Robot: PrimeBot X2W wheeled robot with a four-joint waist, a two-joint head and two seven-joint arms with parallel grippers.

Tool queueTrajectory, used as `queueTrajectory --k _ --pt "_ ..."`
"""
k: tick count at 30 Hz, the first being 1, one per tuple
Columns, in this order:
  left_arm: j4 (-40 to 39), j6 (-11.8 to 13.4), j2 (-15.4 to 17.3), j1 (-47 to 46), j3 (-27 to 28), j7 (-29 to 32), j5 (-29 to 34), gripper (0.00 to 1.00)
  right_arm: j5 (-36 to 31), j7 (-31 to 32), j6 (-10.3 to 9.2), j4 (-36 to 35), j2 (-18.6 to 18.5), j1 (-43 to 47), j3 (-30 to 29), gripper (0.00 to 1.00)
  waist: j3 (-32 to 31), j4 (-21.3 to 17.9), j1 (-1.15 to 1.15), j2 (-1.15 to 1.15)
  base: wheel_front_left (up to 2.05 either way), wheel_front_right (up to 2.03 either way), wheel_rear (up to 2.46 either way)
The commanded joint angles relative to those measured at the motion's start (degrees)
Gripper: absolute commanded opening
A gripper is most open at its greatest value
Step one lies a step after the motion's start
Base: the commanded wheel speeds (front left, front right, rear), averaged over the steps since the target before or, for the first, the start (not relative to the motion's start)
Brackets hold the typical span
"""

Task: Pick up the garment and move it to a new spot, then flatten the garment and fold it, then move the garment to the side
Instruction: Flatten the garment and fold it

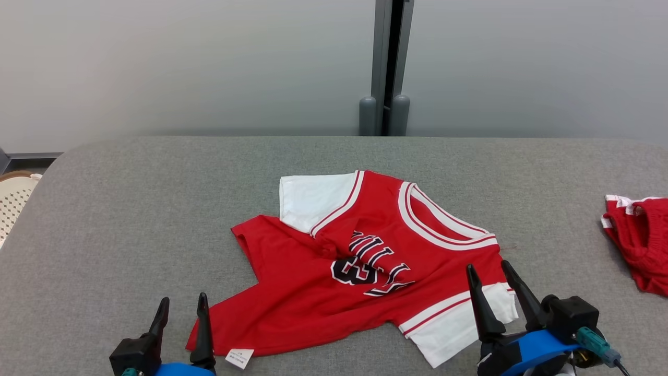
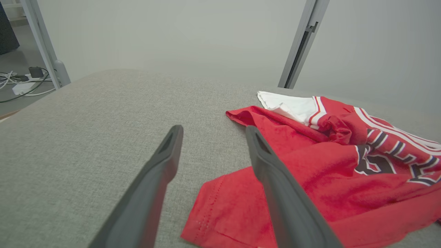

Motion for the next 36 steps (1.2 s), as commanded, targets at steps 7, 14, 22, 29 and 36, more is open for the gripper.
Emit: queueTrajectory --k 7,14,22,29,36 --pt "0.3 -0.7 -0.2 -0.2 -0.5 -0.1 -0.6 1.0 -0.3 0.0 0.0 1.8 -0.2 0.2 -0.9 1.0 0.3 -0.2 0.0 0.0 0.0 0.0 0.0" --pt "1.5 -0.3 -0.2 0.5 -1.7 -0.1 -1.2 1.0 -2.3 0.0 0.0 9.5 -0.1 -0.1 -4.0 1.0 0.7 -0.2 0.0 0.0 0.0 0.0 0.0" --pt "2.4 -0.6 -0.2 -0.1 -3.9 -0.1 -1.9 1.0 -3.2 0.0 0.0 16.9 -0.1 -3.9 -7.1 1.0 2.0 0.7 0.0 0.0 0.0 0.0 0.0" --pt "2.6 -0.8 -0.2 -0.8 -5.0 -0.1 -2.3 1.0 -3.2 0.0 0.0 21.1 -0.2 -5.4 -7.9 1.0 2.8 1.7 0.0 0.0 0.0 0.0 0.0" --pt "2.7 -0.8 -0.2 -0.9 -4.7 -0.2 -2.3 1.0 -2.5 0.0 0.0 22.7 -0.2 -5.9 -7.7 1.0 3.0 1.6 0.0 0.0 0.0 0.0 0.0"
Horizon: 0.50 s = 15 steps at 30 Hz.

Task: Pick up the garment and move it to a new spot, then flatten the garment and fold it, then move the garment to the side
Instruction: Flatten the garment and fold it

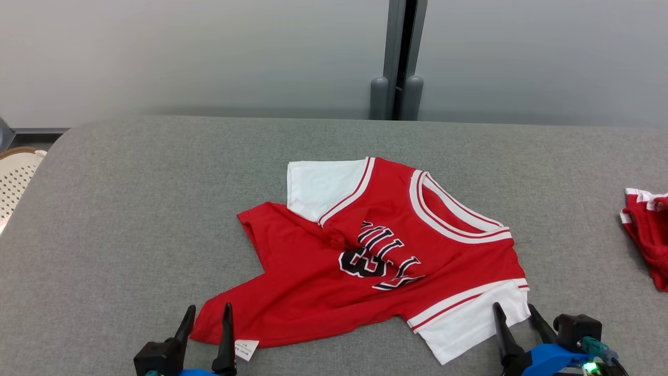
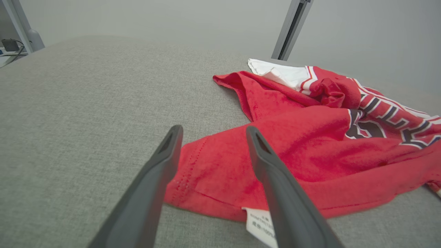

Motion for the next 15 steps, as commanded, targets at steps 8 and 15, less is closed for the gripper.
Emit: queueTrajectory --k 8,15 --pt "0.0 -0.2 0.0 -1.3 -0.5 -0.2 -0.4 1.0 1.2 0.0 0.0 -1.4 -0.2 0.1 1.9 1.0 0.4 -0.1 0.0 0.0 0.0 0.0 0.0" --pt "0.2 -0.3 0.0 -0.8 -0.7 -0.2 -0.6 1.0 1.8 0.0 0.0 -3.9 -0.2 2.0 3.7 1.0 0.2 -0.5 0.0 0.0 0.0 0.0 0.0"
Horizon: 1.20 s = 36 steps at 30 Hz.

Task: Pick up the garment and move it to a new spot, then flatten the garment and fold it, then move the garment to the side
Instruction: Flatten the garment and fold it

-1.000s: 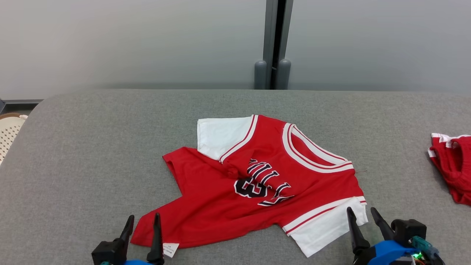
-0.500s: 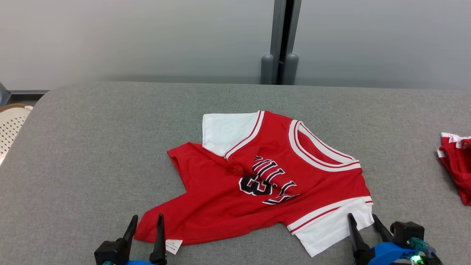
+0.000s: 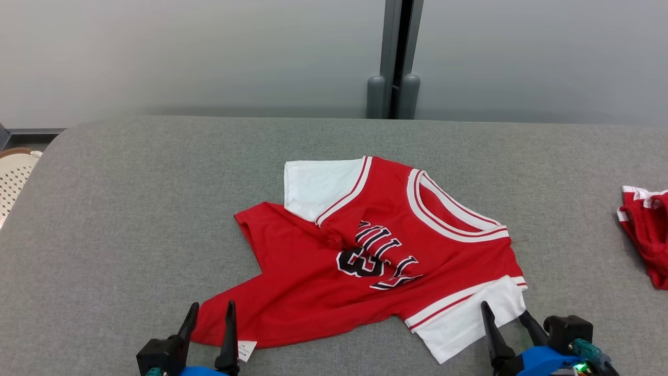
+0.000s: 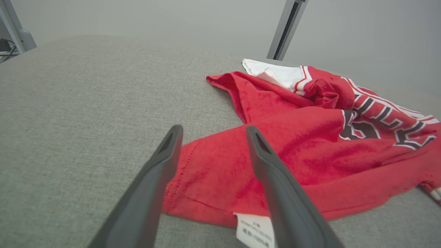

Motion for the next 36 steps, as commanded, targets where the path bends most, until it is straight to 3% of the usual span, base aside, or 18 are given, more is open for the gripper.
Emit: queueTrajectory --k 1,17,27,28,29,30,36 --pt "0.0 -0.1 0.0 -0.1 -0.1 -0.2 -0.2 1.0 0.4 0.0 0.0 -0.6 -0.2 0.8 0.1 1.0 -0.1 0.0 0.0 0.0 0.0 0.0 0.0" --pt "0.7 -0.5 0.0 0.1 -0.4 -0.2 0.2 1.0 0.8 0.0 0.0 -4.7 -0.2 1.6 1.2 1.0 -0.7 0.2 0.0 0.0 0.0 0.0 0.0" --pt "1.2 -0.7 0.0 0.5 -0.1 -0.2 0.6 1.0 2.2 0.0 0.0 -1.0 -0.2 0.2 0.5 1.0 -1.3 0.5 0.0 0.0 0.0 0.0 0.0" --pt "1.2 -0.8 0.0 0.4 -0.1 -0.2 0.7 1.0 2.3 0.0 0.0 -0.8 -0.2 -0.1 0.4 0.82 -1.3 0.5 0.0 0.0 0.0 0.0 0.0" --pt "1.2 -0.8 0.0 0.4 0.0 -0.2 0.8 1.0 2.5 0.0 0.0 -0.5 -0.2 -0.3 0.2 0.21 -1.3 0.4 0.0 0.0 0.0 0.0 0.0" --pt "1.2 -0.8 0.0 0.4 0.0 -0.2 0.8 1.0 2.6 0.0 0.0 -0.3 -0.2 -0.4 0.1 0.0 -1.3 0.4 0.0 0.0 0.0 0.0 0.0" --pt "1.5 -0.8 0.0 0.3 0.3 -0.2 0.3 1.0 3.3 0.0 0.0 0.3 -0.2 -1.1 -0.7 0.0 -1.1 0.2 0.0 0.0 0.0 0.0 0.0"
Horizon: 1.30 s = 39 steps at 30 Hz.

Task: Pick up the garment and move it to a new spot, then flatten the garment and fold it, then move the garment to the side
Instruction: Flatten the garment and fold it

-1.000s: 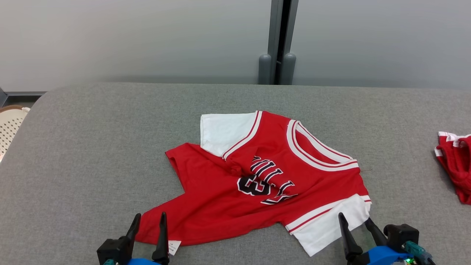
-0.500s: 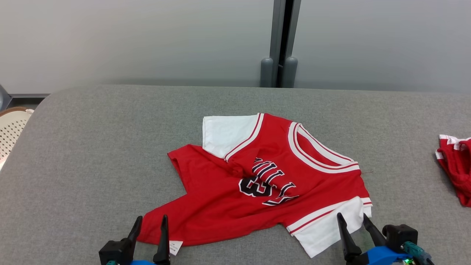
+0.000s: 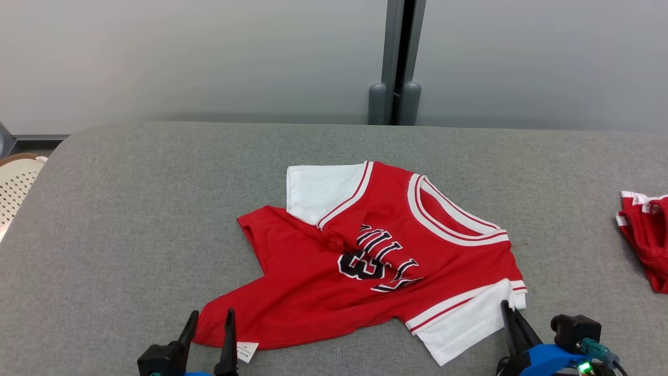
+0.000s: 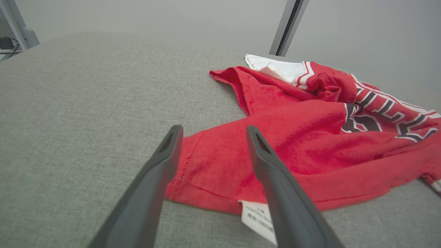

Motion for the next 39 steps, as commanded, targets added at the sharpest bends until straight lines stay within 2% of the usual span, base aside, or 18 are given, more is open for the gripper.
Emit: queueTrajectory --k 1,7,19,26,27,28,33,39 --pt "0.1 -0.2 0.0 0.0 0.2 -0.2 -0.3 1.0 0.3 0.0 0.0 -0.3 -0.2 -0.5 -0.4 0.0 0.0 -0.1 0.0 0.0 0.0 0.0 0.0" --pt "1.1 0.3 0.0 0.0 0.7 -0.2 -1.3 1.0 0.2 0.0 0.0 -1.5 -0.2 0.6 -0.9 0.0 0.2 -0.5 0.0 0.0 0.0 0.0 0.0" --pt "7.9 2.0 0.0 -1.8 3.9 -0.2 -4.4 1.0 0.8 0.0 0.0 -3.0 -0.2 0.6 -0.4 0.0 1.3 -1.1 0.0 0.0 0.0 0.0 0.0" --pt "11.3 1.1 0.0 -3.5 3.6 -0.1 -4.4 1.0 0.9 0.0 0.0 -3.4 -0.2 0.3 -0.3 0.0 1.8 -1.4 0.0 0.0 0.0 0.0 0.0" --pt "11.7 0.9 0.0 -3.6 3.4 -0.1 -4.6 0.46 0.9 0.0 0.0 -3.4 -0.2 0.3 -0.2 0.0 1.9 -1.5 0.0 0.0 0.0 0.0 0.0" --pt "12.0 0.6 -0.1 -3.7 3.0 -0.1 -4.7 0.0 1.0 0.0 0.0 -3.5 -0.2 0.3 -0.2 0.0 1.9 -1.5 0.0 0.0 0.0 0.0 0.0" --pt "12.7 -0.1 -0.1 -4.6 1.9 0.0 -5.7 0.0 1.5 0.0 0.0 -4.4 -0.2 0.1 -0.6 0.0 2.1 -1.4 0.0 0.0 0.0 0.0 0.0" --pt "6.0 -0.9 0.0 -6.4 2.6 -0.1 -7.2 0.0 4.0 0.0 0.0 -9.3 -0.2 -1.3 -1.4 0.0 1.6 -1.3 0.0 0.0 0.0 0.0 0.0"
